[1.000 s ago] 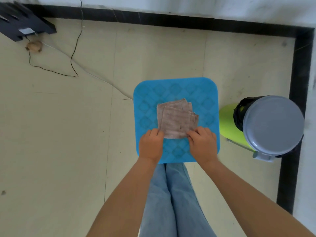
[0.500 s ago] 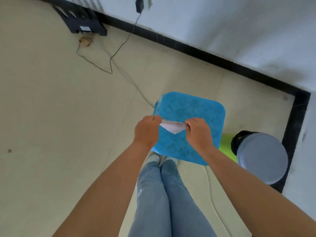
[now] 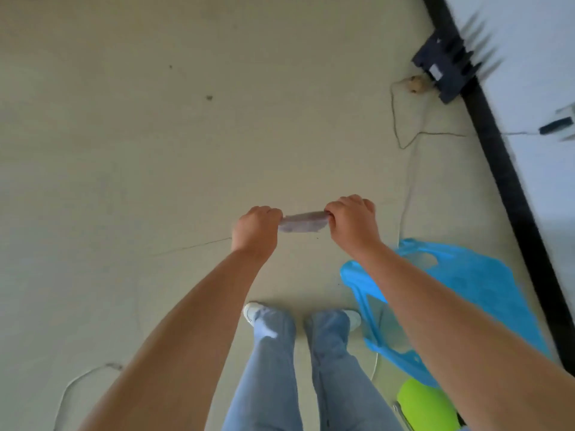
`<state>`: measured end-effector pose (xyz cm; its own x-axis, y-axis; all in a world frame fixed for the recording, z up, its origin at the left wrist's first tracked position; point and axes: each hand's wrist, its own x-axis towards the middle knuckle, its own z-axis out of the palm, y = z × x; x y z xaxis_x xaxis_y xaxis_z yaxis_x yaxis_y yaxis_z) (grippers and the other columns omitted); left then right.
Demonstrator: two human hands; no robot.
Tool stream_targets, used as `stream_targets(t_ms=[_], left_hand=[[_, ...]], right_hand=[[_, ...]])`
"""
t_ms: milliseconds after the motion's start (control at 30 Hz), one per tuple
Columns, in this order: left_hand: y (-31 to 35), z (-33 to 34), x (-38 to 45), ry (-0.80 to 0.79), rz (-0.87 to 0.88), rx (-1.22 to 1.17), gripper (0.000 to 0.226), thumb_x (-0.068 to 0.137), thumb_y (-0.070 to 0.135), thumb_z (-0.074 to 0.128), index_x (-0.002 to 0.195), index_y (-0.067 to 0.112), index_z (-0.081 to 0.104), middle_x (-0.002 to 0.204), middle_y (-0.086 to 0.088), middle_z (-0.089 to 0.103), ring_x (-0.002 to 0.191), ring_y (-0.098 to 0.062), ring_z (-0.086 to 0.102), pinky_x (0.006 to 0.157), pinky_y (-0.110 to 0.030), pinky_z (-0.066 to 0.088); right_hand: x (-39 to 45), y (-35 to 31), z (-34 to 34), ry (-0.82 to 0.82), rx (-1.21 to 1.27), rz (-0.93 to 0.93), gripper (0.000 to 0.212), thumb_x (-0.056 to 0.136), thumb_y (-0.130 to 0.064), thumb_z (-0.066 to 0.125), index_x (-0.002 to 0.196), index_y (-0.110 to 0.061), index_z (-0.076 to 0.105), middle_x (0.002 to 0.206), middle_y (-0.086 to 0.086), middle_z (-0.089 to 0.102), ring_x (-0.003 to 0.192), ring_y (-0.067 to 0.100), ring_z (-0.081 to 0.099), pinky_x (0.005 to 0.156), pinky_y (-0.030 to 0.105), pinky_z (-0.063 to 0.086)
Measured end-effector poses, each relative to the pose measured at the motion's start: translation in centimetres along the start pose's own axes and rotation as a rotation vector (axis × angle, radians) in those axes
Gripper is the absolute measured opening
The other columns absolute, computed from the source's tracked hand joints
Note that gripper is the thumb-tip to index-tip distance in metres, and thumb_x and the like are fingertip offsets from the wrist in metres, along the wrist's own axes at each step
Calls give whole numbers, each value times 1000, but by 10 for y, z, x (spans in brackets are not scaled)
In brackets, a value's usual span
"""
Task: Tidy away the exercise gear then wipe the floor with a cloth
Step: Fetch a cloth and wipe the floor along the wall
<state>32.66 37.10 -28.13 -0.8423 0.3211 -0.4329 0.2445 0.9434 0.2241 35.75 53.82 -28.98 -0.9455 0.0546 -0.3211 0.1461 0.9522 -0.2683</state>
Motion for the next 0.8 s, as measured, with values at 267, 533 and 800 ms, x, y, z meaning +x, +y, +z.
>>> stream_targets(t_ms=[267, 533, 800], left_hand=[[-202, -56, -64, 165, -362, -184, 28, 96, 5, 39, 114, 13, 60, 113, -6, 62, 110, -23, 53, 70, -32, 44], [-380, -110, -88, 305, -557, -256, 28, 92, 4, 44, 111, 13, 62, 113, -6, 63, 110, -23, 53, 75, -31, 47], [-600, -182, -94, 364, -753, -223, 27, 92, 2, 45, 108, 13, 62, 108, -6, 63, 107, -24, 54, 68, -29, 43]], right_hand=[[55, -233, 2, -57, -195, -388, 26, 91, -7, 44, 109, -10, 61, 117, 6, 60, 119, 24, 43, 97, 31, 26], [128, -436, 6, -82, -316, -651, 26, 91, -8, 42, 108, -9, 62, 116, 8, 61, 118, 24, 45, 92, 32, 27], [223, -679, 31, -118, -389, -918, 26, 91, -8, 43, 110, -9, 61, 117, 8, 60, 118, 25, 45, 94, 31, 28]])
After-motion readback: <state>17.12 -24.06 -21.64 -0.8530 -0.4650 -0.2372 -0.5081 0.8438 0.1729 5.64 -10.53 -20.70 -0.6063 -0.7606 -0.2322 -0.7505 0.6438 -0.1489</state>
